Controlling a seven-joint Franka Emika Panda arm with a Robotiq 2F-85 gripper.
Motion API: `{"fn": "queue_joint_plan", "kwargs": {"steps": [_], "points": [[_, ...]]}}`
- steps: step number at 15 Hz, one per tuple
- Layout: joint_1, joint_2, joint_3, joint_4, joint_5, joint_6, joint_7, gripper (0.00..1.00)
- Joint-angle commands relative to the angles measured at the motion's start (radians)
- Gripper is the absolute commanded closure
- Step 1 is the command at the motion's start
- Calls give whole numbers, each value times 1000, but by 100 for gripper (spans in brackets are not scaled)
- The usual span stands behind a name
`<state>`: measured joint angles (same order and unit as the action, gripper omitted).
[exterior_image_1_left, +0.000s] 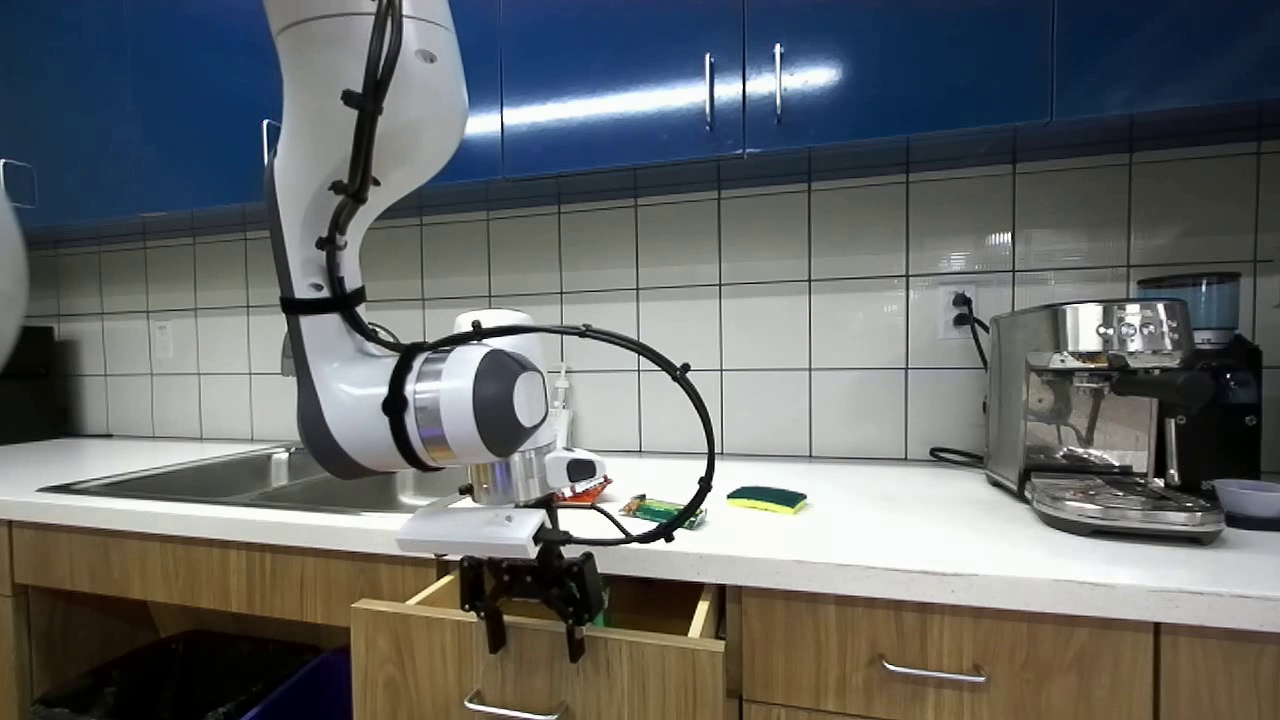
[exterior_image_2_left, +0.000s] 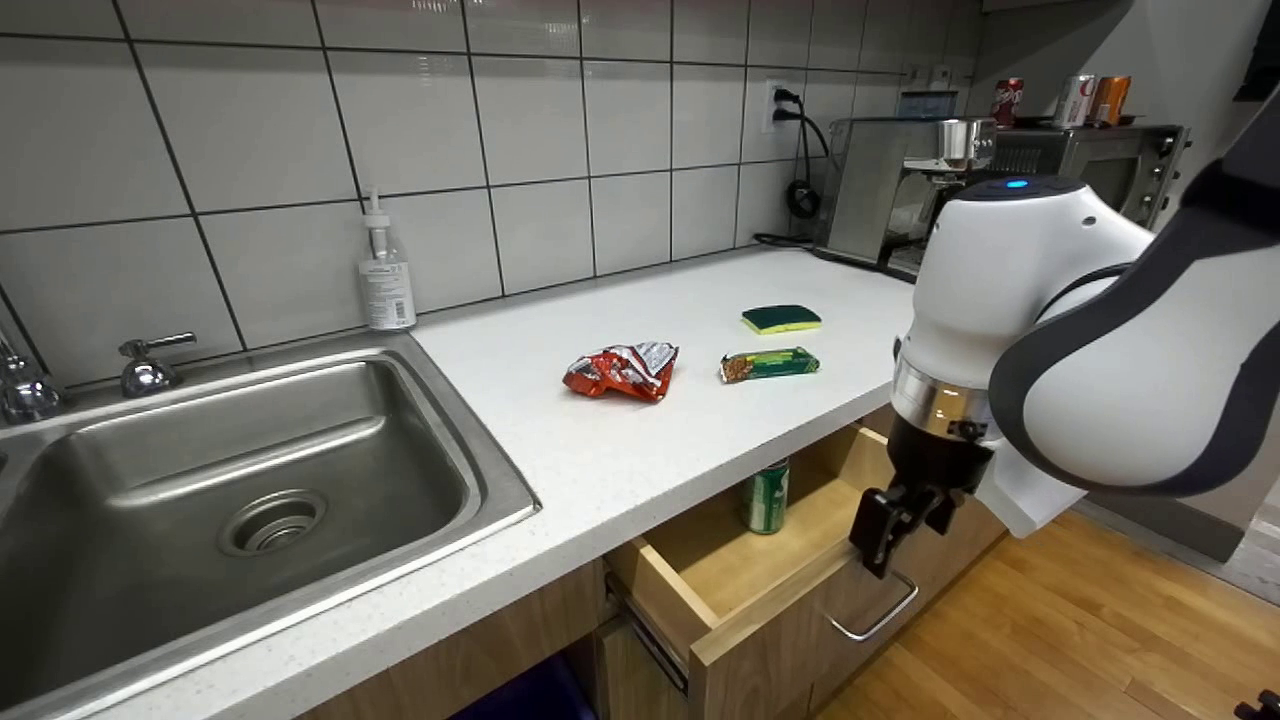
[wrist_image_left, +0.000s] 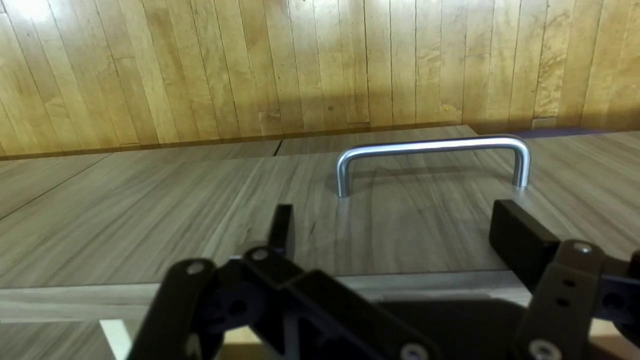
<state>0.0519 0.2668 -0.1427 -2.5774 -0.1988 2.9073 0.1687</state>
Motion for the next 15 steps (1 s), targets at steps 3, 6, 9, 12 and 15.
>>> {"fn": "queue_joint_plan", "kwargs": {"steps": [3,6,9,12,15], "points": [[-37,42,14,96,45,-28,-85,0],[-38,56,13,121,44,-44,-101,0],[-40,68,13,148,43,-62,-114,0],[-40,79,11,175,38,-86,-121,0],[-42,89,11,198,37,-104,-130,0]]}}
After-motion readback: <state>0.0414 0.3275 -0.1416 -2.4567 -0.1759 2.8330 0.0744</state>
